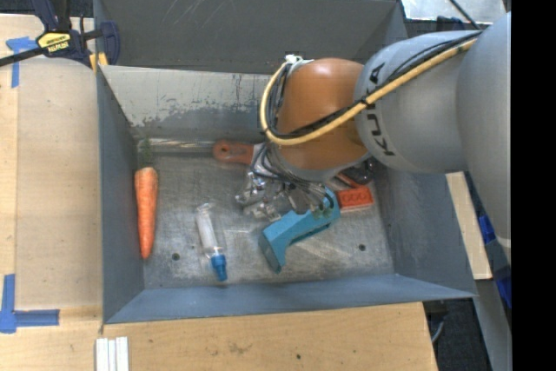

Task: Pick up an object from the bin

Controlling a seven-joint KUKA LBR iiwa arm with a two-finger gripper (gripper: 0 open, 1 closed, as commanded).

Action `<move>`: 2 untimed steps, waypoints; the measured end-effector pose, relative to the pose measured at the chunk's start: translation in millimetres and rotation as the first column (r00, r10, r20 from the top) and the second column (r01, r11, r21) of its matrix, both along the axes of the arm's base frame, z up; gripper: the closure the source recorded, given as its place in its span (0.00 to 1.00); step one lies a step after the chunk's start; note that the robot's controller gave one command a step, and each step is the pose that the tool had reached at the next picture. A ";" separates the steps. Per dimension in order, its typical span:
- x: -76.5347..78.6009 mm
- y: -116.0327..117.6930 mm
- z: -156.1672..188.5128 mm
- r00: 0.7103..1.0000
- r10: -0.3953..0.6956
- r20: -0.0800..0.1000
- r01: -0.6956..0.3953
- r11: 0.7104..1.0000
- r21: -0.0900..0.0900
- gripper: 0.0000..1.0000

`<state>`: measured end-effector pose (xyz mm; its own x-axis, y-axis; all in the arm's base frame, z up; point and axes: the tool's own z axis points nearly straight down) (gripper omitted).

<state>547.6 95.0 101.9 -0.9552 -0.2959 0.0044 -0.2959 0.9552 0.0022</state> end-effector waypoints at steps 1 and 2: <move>-20.0 -18.8 25.4 1.000 0.027 0.009 -0.027 1.000 -0.001 1.00; -25.3 -24.8 60.1 0.990 0.139 -0.002 -0.139 0.990 0.000 1.00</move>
Offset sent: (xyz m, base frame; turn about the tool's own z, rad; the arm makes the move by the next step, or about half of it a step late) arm -0.0516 -0.0382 0.1846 -0.4140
